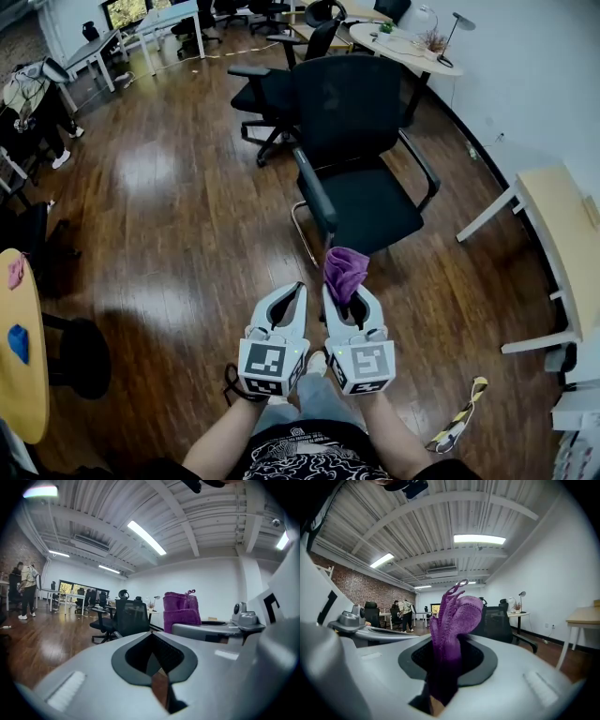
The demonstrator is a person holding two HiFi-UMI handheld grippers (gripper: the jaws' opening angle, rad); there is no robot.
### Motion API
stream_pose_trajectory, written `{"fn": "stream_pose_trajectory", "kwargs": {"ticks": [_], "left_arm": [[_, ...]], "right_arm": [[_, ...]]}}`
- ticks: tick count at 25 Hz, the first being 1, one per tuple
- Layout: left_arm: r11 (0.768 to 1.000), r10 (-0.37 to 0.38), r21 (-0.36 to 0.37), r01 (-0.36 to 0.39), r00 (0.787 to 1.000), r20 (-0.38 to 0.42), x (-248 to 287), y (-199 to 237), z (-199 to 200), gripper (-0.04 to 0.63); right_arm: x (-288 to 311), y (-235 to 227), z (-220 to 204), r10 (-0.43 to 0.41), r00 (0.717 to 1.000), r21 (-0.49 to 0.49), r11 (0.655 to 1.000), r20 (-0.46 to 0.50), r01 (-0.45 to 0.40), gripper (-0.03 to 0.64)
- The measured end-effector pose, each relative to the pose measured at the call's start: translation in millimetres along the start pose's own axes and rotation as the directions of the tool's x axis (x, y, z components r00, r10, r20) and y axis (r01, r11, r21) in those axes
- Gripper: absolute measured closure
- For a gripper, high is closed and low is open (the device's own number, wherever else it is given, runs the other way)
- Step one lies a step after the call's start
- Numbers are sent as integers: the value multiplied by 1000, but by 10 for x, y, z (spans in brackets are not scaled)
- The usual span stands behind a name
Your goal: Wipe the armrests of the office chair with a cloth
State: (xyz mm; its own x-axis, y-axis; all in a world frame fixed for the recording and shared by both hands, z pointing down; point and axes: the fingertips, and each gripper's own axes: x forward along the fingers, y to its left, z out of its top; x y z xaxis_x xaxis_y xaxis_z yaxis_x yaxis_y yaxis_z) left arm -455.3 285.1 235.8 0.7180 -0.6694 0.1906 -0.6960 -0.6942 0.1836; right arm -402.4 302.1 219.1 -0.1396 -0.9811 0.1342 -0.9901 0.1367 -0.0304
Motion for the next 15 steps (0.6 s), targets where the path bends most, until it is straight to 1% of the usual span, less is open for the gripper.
{"fn": "stream_pose_trajectory", "kwargs": {"ticks": [2, 5, 9, 15], "left_arm": [[1000, -13, -3, 13, 1000, 0, -182, -75, -20, 591], [999, -53, 10, 53, 999, -6, -340, -206, -89, 591], [996, -89, 28, 89, 996, -5, -337, -302, -117, 591], [991, -125, 46, 124, 992, 17, -371, -353, -7, 591]], "right_arm": [[-186, 78, 45, -19, 1000, -3, 1000, 10, 19, 526], [-373, 133, 12, -49, 999, -8, 999, 15, 49, 526], [-453, 80, -50, -77, 997, -7, 997, 14, 77, 526], [-518, 136, 18, -96, 995, -21, 995, 29, 97, 526]]}}
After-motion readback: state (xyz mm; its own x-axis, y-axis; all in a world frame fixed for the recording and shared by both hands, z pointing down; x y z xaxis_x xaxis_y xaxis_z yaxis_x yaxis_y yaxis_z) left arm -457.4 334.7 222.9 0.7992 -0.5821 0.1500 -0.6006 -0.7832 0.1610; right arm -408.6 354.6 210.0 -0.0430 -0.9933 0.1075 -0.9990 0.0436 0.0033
